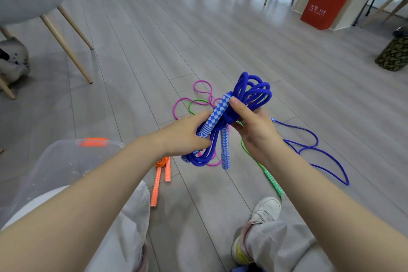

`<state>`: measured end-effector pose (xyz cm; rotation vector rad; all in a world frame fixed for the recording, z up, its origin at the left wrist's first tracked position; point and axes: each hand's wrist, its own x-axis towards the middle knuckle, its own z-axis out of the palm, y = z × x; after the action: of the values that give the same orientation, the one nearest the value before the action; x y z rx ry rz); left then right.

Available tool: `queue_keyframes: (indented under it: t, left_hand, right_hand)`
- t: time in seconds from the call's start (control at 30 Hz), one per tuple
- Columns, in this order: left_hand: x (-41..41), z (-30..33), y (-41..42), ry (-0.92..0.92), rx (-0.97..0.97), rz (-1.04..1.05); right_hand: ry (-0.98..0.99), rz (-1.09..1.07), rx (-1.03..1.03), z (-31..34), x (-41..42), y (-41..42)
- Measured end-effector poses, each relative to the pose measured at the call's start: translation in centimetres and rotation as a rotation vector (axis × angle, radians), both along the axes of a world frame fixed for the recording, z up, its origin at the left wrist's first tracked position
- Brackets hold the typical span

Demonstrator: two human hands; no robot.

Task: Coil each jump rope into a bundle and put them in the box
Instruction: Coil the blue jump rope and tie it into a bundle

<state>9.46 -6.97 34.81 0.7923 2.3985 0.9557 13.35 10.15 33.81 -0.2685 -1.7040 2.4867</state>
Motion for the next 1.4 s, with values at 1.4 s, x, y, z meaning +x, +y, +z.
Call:
queue_keyframes:
  t: [1.4]
  left_hand:
    - [1.0,0.6,0.3,0.028,-0.103,-0.103]
  right_hand:
    - [-0.144,-0.58,-0.527,4.9,-1.0,11.0]
